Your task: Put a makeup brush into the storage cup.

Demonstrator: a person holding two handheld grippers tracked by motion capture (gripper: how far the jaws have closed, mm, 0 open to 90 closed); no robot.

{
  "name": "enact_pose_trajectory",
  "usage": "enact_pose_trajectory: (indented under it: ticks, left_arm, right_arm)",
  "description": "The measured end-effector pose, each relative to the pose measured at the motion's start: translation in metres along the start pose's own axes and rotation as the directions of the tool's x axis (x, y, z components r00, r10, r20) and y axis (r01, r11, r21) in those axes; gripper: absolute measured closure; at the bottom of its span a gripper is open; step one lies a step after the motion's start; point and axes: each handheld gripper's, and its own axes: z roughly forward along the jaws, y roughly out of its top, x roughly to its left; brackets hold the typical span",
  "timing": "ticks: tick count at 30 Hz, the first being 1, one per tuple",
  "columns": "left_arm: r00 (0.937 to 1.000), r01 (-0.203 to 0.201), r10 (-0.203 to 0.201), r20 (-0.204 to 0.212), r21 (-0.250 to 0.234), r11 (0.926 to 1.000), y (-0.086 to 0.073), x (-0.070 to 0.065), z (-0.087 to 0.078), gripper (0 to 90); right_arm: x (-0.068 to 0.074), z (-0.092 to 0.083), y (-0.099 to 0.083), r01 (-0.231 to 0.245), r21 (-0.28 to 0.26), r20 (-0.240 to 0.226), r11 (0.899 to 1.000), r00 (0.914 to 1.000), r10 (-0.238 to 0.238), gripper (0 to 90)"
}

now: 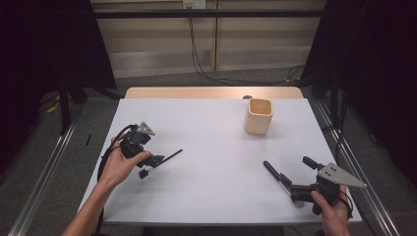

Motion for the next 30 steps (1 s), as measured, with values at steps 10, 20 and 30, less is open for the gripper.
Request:
enact_pose_trajectory:
  ticks: [10,20,30]
  left_arm:
    - [0.9969,-0.038,0.026,0.074,0.169,0.9849,0.015,-0.001,0.009,9.3]
    - [0.9925,-0.088,0.063,0.105,0.256,0.9625,0.019,-0.001,0.026,6.8]
    - [0.9884,-0.134,0.100,0.115,0.344,0.9295,0.017,-0.002,0.037,17.3]
  right_arm:
    - [0.000,0.000,0.000,0.002,0.000,-0.003,1.000,1.0000,-0.002,0.0]
    - [0.000,0.000,0.000,0.002,0.000,-0.002,1.000,1.0000,-0.002,0.0]
    - [0.000,0.000,0.000,0.010,0.002,-0.001,1.000,1.0000,-0.010,0.0]
